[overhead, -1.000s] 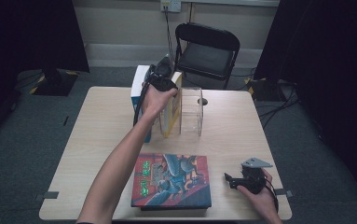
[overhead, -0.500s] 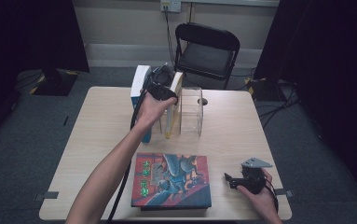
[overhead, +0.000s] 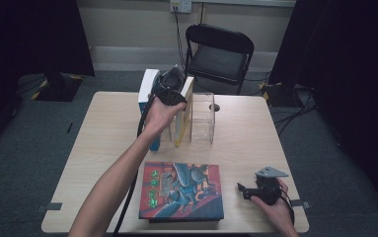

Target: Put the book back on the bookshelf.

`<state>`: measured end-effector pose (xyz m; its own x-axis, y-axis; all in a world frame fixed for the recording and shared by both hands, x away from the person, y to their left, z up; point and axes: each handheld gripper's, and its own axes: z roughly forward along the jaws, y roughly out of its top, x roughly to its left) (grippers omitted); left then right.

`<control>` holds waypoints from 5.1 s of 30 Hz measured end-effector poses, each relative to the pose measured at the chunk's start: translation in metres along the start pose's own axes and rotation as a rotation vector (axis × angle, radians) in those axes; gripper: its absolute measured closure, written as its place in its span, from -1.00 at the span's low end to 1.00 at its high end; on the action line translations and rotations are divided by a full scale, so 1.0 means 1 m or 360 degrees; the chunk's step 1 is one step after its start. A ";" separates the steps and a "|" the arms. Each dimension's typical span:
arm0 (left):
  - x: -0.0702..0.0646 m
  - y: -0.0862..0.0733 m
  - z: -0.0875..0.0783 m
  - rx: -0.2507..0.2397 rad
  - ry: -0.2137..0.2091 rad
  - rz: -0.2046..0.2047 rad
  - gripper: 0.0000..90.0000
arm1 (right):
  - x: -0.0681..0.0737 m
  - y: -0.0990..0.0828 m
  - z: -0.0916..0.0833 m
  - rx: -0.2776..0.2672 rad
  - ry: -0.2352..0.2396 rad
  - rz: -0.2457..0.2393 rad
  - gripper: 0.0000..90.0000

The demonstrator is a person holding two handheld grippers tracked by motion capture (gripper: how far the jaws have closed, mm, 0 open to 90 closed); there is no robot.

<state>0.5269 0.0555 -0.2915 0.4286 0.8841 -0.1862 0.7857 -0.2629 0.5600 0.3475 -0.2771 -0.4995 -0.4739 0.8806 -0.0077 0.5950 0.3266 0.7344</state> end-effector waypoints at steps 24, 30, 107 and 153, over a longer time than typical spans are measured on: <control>-0.005 -0.004 0.003 -0.0143 -0.0270 0.0038 0.19 | 0.000 0.000 0.000 0.0001 0.0001 0.0001 -0.69; 0.001 -0.009 -0.003 -0.0168 -0.0295 0.0076 0.18 | 0.000 0.000 0.000 0.0001 0.0001 0.0001 -0.69; 0.054 -0.255 -0.001 -0.0331 -0.0298 0.0328 0.22 | 0.105 0.088 0.028 -0.0159 0.0425 -0.0340 -0.51; 0.025 -0.192 0.052 -0.0213 -0.0510 0.0467 0.52 | 0.100 0.049 -0.023 -0.0045 0.0575 -0.0332 -0.29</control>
<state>0.4104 0.1077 -0.4458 0.7576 0.6098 -0.2328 0.5547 -0.4136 0.7220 0.3147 -0.1808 -0.4484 -0.7825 0.6180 0.0765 0.4465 0.4712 0.7606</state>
